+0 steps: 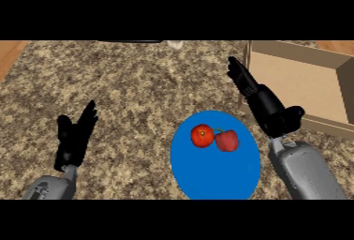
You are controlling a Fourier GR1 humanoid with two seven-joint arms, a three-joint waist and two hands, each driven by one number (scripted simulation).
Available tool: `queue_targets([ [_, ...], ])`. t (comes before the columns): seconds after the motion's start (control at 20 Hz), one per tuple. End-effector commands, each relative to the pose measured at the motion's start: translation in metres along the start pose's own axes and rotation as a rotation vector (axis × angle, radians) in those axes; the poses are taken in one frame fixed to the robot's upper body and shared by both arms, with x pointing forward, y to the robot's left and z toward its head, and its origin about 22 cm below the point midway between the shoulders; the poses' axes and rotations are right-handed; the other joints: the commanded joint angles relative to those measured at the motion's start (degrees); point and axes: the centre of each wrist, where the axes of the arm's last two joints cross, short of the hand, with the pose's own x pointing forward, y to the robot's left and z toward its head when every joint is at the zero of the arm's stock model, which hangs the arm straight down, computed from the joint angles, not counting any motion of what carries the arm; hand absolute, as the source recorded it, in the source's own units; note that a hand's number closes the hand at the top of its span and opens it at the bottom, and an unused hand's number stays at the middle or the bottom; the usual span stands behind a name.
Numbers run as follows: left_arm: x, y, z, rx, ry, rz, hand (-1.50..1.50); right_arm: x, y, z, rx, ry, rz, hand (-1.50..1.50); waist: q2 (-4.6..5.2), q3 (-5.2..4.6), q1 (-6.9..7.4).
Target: Pick the tomato from the plate and place it in the cardboard box
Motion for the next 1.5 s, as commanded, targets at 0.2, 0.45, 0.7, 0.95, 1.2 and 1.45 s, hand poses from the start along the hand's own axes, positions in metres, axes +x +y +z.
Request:
queue_targets([
  [0.2,0.003,0.023,-0.002,0.167,-0.117,0.004,0.0,0.011,0.016,0.01,-0.38,-0.059,0.239,1.5,-1.41,1.22,-2.43],
  [0.45,-0.015,0.037,0.005,0.19,-0.089,0.031,0.0,-0.043,0.002,0.058,-0.622,0.202,0.503,1.5,-1.63,1.12,-4.49],
  [0.7,-0.026,0.026,0.019,0.167,-0.106,0.033,0.0,-0.027,0.04,0.095,-0.658,0.117,0.719,-1.5,-1.61,1.15,-3.28],
  [0.95,-0.011,0.026,0.0,0.161,-0.111,0.041,0.0,0.011,0.058,0.108,-0.564,0.321,0.845,-1.5,-1.2,1.13,-3.23],
  [1.2,-0.019,0.032,0.003,0.135,-0.109,0.026,0.0,0.069,0.074,0.097,-0.529,0.483,0.828,-1.5,-0.98,1.18,-1.87],
  [1.45,-0.017,-0.005,0.005,0.112,-0.121,0.033,0.0,0.094,0.097,0.062,-0.394,0.588,0.917,-1.5,-0.77,1.22,-0.95],
])
